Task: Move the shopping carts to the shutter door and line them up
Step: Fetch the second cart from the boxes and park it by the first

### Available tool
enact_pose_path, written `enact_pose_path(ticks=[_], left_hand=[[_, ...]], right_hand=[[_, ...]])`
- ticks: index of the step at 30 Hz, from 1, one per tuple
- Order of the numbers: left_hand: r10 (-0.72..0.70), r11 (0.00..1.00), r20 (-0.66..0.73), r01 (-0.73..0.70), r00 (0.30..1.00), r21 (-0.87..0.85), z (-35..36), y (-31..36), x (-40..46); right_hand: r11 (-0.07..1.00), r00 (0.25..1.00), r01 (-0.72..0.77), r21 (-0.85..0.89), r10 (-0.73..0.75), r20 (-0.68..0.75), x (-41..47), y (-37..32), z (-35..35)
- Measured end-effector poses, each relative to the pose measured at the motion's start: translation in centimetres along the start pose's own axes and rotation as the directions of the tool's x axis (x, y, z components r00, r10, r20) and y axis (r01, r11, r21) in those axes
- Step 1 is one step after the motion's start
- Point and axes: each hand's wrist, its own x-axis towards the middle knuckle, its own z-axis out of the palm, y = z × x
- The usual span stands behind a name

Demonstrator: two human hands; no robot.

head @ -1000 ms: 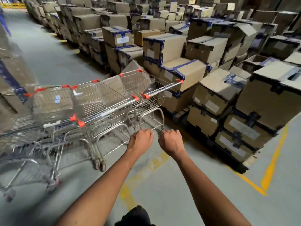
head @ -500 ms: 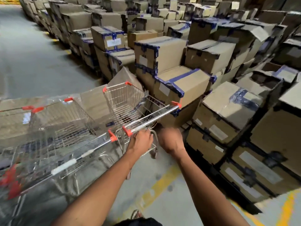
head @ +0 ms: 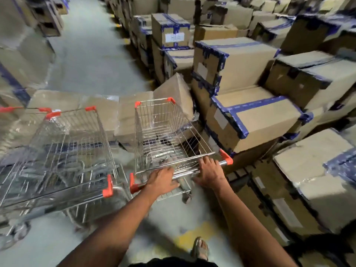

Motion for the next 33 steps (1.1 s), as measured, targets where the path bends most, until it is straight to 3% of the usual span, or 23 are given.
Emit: enact_pose_path(ticks=[2,6,14,24,33], left_hand=[[-0.064,0.998,0.085,0.066,0.994,-0.024,0.6,0.6,1.1],[-0.198,0.976,0.076,0.204,0.977,-0.077,1.5,0.6,2.5],[-0.318,0.945,0.151,0.326,0.936,-0.03,1.4,2.7,2.7],[-0.311,0.948,0.148,0.296,0.939,0.113,2.6,8.0,-2.2],[-0.274,0.955,0.161,0.249,0.948,0.16,5.3,17.4,-10.1]], right_hand=[[0.995,0.993,0.092,-0.038,-0.089,0.078,1.8,1.7,0.8],[0.969,0.957,0.246,0.016,-0.246,0.156,4.9,3.6,1.1],[0.925,0.894,0.377,0.04,-0.375,0.245,5.9,4.8,0.5],[0.891,0.885,0.454,-0.019,-0.449,0.122,-2.0,7.6,2.0],[0.914,0.909,0.406,0.012,-0.406,0.093,-13.3,11.8,3.7]])
